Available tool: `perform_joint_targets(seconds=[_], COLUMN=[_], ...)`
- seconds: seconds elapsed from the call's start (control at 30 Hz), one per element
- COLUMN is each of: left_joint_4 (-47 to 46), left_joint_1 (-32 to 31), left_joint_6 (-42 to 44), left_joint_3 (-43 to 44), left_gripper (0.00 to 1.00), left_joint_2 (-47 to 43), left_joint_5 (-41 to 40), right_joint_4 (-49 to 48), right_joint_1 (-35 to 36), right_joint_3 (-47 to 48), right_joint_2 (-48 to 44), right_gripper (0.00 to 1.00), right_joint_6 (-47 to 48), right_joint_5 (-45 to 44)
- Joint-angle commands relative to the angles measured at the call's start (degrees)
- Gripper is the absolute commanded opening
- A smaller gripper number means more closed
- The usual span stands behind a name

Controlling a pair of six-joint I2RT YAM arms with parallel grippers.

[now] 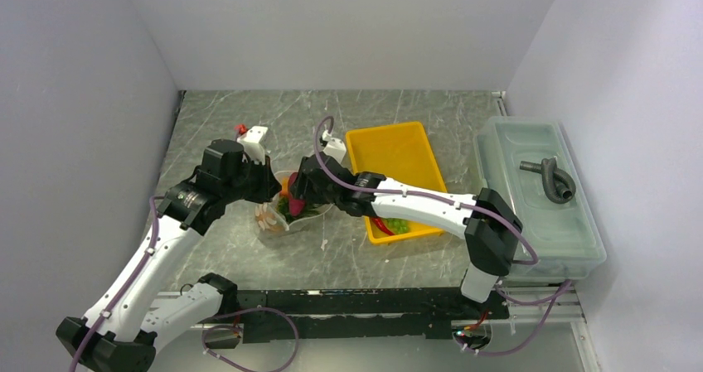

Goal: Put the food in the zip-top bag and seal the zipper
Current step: Place the fake vegetable in the zipper food storage bag.

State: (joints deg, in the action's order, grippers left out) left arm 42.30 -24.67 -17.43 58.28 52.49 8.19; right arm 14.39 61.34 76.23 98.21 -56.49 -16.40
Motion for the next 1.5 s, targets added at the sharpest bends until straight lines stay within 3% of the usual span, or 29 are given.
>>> perform_joint_targets(seconds=[0.0, 0.43, 0.67, 0.87, 1.47], left_joint_4=[-1.80, -1.79, -1.78, -1.78, -1.60], left_joint_1=[0.26, 0.32, 0.28, 0.29, 0.31], left_joint_6=[0.03, 0.03, 0.12, 0.12, -0.06], left_joint_3=[-0.03, -0.05, -0.06, -0.02, -0.14], left_gripper=[0.00, 0.00, 0.00, 0.00, 0.00], left_joint_2=[-1.27, -1.07, -0.99, -1.06, -0.95], left_joint_5=[1.54, 1.73, 1.73, 1.79, 0.96], right_joint_4=[-3.29, -5.20, -7.47, -7.89, -8.34], right_joint_1=[0.27, 0.44, 0.53, 0.58, 0.71], right_joint_3=[2.85, 4.02, 5.15, 5.15, -0.32], right_joint_2=[-0.12, 0.29, 1.96, 2.02, -5.36], right_gripper=[0.28, 0.37, 0.51, 0.69, 0.69], right_joint_6=[-2.94, -4.64, -4.48, -4.06, 1.51], right_joint_5=[-2.23, -3.09, -1.27, -1.05, 2.70])
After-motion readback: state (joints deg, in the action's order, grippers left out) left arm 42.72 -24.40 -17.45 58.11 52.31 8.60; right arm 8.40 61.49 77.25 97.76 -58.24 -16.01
